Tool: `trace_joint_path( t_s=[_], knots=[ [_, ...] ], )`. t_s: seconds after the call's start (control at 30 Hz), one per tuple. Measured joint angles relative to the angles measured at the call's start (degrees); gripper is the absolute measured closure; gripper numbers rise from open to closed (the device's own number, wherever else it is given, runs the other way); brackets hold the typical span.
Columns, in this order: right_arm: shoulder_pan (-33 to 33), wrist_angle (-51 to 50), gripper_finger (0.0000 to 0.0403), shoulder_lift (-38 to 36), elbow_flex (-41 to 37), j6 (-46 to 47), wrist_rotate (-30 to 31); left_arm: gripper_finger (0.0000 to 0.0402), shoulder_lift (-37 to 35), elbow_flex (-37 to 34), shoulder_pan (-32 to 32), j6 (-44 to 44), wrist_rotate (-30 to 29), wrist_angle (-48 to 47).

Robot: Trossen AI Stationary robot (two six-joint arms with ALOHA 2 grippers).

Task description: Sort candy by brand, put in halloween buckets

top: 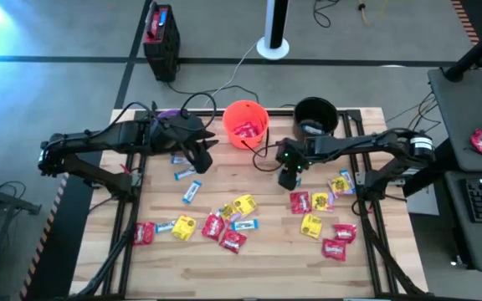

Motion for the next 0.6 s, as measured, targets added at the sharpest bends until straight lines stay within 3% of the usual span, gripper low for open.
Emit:
trace_joint_path(
  t_s=[0.43, 0.6],
  knots=[
    [-0.1, 1.6, 0.0200, 7.4, -4.2, -2.1, -0.6, 0.0311, 0.0, 0.0, 0.0, 0.0, 0.0, 2.8],
    [-0.1, 1.9, 0.0225, 11.3, -4.2, -3.5, -0.2, 0.0311, 0.0, 0.0, 0.0, 0.0, 0.1, 3.2]
  ],
)
